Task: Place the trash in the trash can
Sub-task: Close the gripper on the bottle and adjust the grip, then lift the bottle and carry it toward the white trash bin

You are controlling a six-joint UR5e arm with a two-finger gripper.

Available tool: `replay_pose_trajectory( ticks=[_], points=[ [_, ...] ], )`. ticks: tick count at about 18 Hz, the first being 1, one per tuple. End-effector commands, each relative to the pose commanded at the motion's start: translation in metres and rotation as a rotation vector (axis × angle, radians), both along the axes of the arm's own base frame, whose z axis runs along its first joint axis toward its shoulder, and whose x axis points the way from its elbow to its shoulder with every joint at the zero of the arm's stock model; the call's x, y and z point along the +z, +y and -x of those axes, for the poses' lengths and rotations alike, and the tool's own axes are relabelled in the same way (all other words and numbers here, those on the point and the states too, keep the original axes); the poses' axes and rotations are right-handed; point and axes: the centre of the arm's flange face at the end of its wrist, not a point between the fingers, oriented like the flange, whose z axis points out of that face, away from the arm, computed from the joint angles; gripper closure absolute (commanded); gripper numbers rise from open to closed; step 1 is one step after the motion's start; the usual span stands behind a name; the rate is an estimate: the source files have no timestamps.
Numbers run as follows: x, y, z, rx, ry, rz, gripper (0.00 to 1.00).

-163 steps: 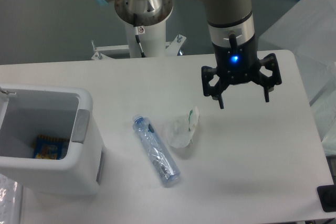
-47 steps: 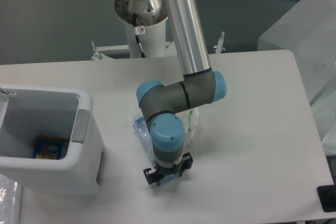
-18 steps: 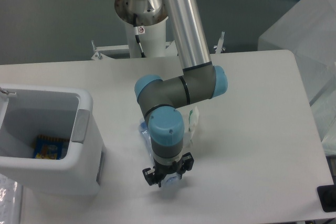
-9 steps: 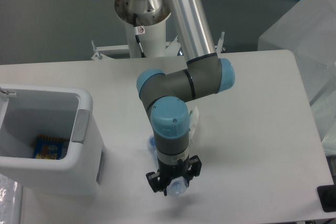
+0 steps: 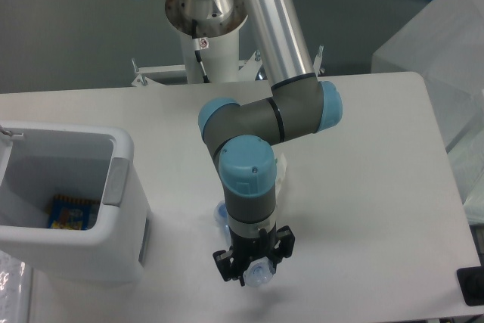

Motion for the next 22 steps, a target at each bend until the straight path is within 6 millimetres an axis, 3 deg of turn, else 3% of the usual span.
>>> replay_pose_trajectory(
  ticks=[2, 7, 11, 17, 22],
  points=[
    [0.006, -0.001, 0.002, 0.003, 0.006, -0.007, 0.36],
    [0.061, 0.002, 0.014, 0.011, 0.075, -0.077, 0.36],
    [0.088, 0.001, 0.028, 0.019, 0.113, -0.111, 0.36],
    [0.135, -0.013, 0.026, 0.028, 0.162, -0.157, 0.36],
    [0.248, -0.048, 0.011, 0.016, 0.203, -0.352, 0.36]
  ],
)
